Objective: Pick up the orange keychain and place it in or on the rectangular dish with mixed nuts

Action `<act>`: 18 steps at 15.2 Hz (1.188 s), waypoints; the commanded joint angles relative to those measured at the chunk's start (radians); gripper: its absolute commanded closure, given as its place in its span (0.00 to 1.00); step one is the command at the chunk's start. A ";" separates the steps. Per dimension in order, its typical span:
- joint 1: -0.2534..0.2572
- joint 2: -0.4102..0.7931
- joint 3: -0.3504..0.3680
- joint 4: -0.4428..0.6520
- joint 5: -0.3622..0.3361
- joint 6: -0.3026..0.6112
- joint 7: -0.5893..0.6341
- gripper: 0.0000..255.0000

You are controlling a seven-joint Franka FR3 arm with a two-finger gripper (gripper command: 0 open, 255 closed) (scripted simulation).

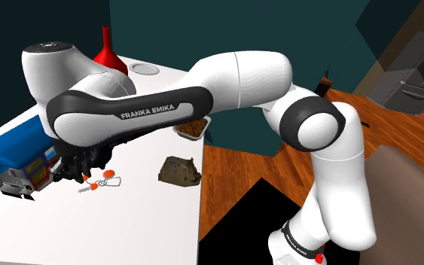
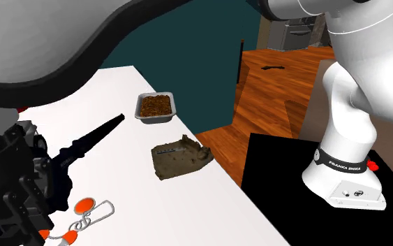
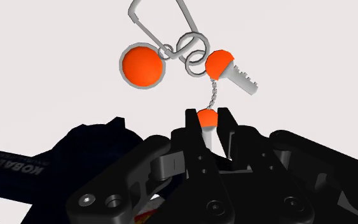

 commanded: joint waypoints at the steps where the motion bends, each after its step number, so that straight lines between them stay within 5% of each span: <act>1: 0.000 -0.007 0.002 0.017 0.003 -0.024 -0.003 1.00; 12: 0.012 -0.018 0.006 0.142 0.010 -0.158 -0.012 1.00; 18: -0.120 -0.166 -0.002 -0.083 0.056 -0.075 -0.123 1.00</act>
